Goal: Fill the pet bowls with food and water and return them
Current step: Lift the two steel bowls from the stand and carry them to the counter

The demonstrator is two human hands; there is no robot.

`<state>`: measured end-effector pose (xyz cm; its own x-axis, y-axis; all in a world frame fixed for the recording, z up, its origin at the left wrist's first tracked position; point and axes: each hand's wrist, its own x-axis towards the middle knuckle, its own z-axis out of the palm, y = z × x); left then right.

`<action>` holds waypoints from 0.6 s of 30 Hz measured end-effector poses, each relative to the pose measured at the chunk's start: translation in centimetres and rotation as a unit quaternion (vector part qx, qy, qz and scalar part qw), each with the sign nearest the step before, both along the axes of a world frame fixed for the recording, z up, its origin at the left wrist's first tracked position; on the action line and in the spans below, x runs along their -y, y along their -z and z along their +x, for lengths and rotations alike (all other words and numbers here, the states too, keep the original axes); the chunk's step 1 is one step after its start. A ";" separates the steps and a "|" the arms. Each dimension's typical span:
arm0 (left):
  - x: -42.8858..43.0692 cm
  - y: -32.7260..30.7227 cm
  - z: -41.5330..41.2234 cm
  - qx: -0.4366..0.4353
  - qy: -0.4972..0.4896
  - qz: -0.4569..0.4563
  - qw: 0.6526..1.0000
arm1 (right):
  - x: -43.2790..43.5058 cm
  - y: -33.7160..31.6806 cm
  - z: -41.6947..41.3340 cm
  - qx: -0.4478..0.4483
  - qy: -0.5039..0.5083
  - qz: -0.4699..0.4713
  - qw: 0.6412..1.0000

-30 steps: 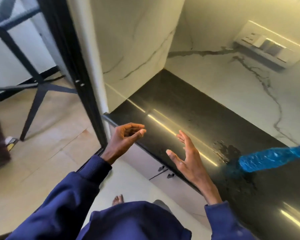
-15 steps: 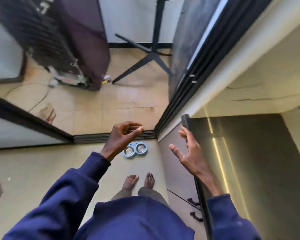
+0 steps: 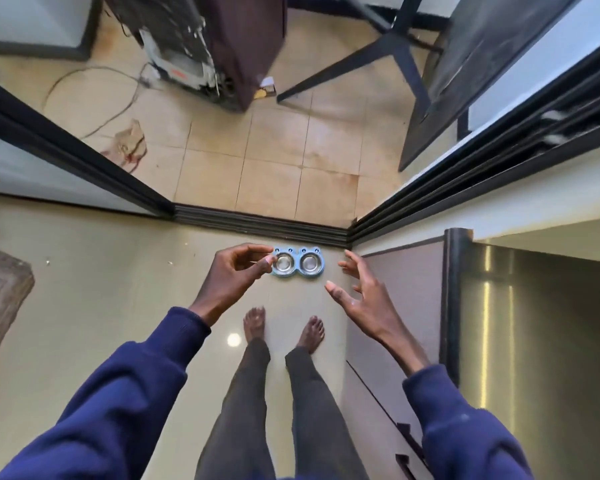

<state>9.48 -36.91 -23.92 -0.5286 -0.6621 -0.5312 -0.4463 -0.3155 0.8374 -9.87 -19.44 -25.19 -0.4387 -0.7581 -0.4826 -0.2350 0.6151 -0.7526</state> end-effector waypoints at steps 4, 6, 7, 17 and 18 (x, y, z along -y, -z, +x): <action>1.8 9.7 -1.2 0.027 0.012 0.033 0.999 | 1.7 9.5 -0.2 0.026 0.044 0.028 0.998; 2.3 14.2 -1.8 0.038 0.011 0.046 0.998 | 2.3 13.9 -0.5 0.029 0.065 0.036 0.997; 2.3 17.5 -2.3 0.044 0.011 0.057 0.997 | 2.4 17.2 -0.7 0.031 0.078 0.044 0.995; 0.3 47.9 -3.7 0.121 -0.071 0.132 0.981 | 1.1 47.8 -1.9 0.043 0.194 0.121 0.973; 0.2 50.3 -3.7 0.127 -0.077 0.135 0.980 | 0.9 50.2 -2.0 0.045 0.195 0.128 0.971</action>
<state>5.78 -37.08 -74.23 -0.2616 -0.5406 -0.7995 -0.5589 -0.5905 0.5822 -11.86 -20.39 -75.41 -0.6163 -0.3922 -0.6829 0.1132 0.8140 -0.5697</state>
